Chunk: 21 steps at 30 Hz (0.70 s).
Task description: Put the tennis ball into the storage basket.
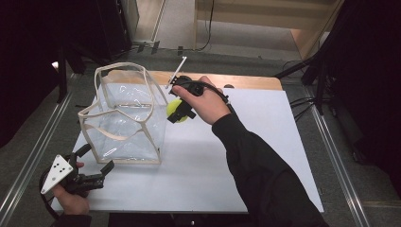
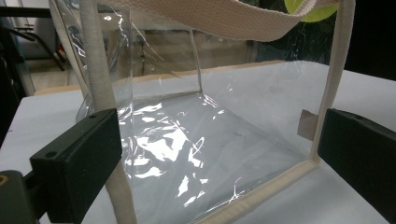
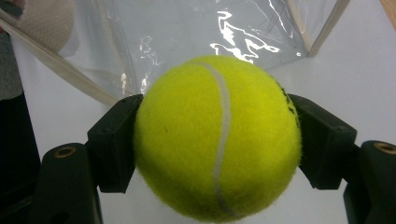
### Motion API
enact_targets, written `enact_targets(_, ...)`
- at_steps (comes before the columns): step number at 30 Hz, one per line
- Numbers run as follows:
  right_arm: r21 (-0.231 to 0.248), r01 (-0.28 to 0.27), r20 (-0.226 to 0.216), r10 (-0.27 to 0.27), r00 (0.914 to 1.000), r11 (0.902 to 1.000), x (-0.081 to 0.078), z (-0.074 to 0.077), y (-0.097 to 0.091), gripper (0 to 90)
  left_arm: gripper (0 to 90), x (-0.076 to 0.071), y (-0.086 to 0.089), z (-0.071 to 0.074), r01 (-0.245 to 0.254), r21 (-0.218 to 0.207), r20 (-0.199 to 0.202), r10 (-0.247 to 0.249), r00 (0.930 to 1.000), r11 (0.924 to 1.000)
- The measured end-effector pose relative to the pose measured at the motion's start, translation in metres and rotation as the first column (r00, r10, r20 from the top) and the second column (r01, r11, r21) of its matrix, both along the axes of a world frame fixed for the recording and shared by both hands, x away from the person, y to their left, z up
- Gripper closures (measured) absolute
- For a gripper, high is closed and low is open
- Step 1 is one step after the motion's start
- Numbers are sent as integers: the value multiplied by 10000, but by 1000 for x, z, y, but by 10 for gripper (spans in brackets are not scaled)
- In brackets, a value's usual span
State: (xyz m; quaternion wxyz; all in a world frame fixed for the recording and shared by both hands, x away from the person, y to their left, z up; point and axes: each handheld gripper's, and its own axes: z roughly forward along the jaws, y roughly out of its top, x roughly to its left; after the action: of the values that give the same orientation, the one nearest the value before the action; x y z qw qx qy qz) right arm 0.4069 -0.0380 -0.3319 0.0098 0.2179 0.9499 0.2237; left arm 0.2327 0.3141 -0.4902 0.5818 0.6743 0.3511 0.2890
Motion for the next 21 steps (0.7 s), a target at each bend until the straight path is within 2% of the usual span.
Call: enact_targets(21, 121, -175, 233, 172, 9996, 9998, 0, 26, 8, 234, 0, 0, 0, 0, 11, 47, -8, -11, 10000, 10000)
